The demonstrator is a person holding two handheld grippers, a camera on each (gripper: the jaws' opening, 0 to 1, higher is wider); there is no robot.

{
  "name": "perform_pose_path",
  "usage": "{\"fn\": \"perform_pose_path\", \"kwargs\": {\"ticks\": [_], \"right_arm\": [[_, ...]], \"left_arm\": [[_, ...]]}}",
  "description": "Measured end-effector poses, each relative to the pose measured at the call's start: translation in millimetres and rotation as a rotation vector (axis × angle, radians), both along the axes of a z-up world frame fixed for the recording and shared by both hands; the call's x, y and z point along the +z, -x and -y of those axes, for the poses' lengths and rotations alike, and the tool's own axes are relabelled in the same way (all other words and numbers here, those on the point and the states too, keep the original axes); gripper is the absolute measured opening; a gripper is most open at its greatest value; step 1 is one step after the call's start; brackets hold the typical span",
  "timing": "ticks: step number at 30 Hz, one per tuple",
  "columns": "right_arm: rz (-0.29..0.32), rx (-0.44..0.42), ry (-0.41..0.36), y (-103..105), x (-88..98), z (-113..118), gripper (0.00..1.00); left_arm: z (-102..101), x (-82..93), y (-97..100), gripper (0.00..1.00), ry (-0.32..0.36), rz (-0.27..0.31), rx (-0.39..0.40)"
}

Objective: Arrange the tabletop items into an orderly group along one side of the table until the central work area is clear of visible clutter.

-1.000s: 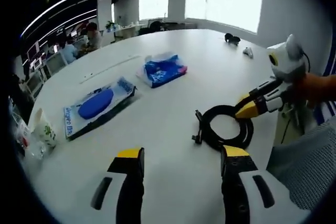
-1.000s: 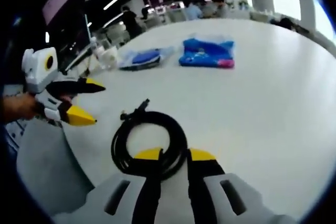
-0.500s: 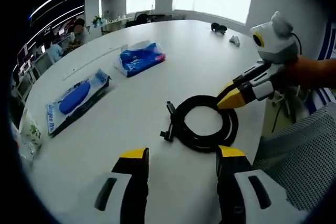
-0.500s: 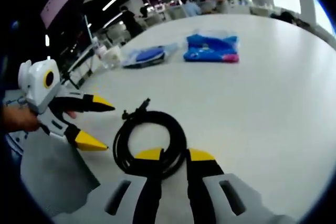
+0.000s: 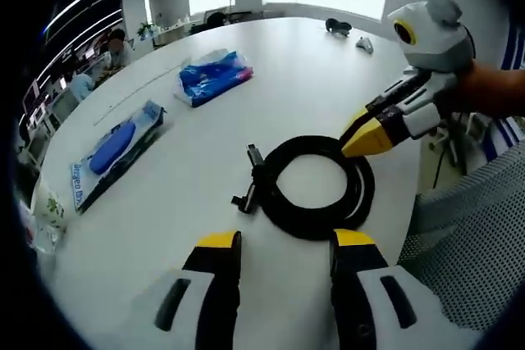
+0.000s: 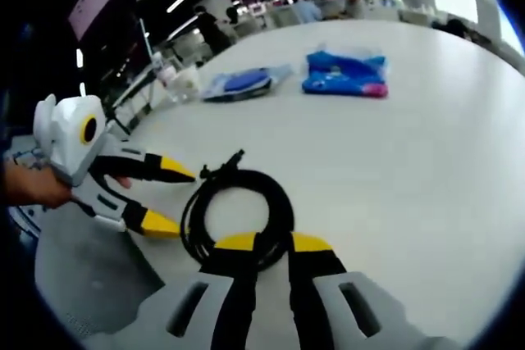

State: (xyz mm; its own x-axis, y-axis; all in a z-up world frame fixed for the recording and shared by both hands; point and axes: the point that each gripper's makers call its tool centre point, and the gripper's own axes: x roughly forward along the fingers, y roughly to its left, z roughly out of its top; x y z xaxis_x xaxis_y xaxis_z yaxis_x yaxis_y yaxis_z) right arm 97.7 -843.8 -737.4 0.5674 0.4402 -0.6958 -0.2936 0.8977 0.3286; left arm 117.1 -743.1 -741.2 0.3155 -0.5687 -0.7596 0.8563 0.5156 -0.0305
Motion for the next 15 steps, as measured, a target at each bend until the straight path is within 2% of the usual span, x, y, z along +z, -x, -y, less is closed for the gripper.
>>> {"fn": "perform_pose_path", "kwargs": {"ticks": [5,7,9,11,15], "right_arm": [[0.002,0.029,-0.006,1,0.1,-8,0.1],[-0.009,0.069,-0.026,4,-0.5,-18,0.1],[-0.003,0.08,-0.022,4,-0.4,-21,0.09],[0.01,0.088,-0.007,2,-0.2,-23,0.09],[0.046,0.094,0.012,-5,1.7,-20,0.11]], "left_arm": [[-8,1.9,-10.1,0.32,-0.018,0.016,0.03],[-17,4.3,-21.5,0.25,-0.062,0.074,0.047],[-18,5.4,-23.1,0.19,-0.052,0.076,0.05],[-21,4.1,-24.4,0.2,-0.049,0.057,0.065],[-21,7.2,-26.5,0.23,-0.036,0.06,0.075]]}}
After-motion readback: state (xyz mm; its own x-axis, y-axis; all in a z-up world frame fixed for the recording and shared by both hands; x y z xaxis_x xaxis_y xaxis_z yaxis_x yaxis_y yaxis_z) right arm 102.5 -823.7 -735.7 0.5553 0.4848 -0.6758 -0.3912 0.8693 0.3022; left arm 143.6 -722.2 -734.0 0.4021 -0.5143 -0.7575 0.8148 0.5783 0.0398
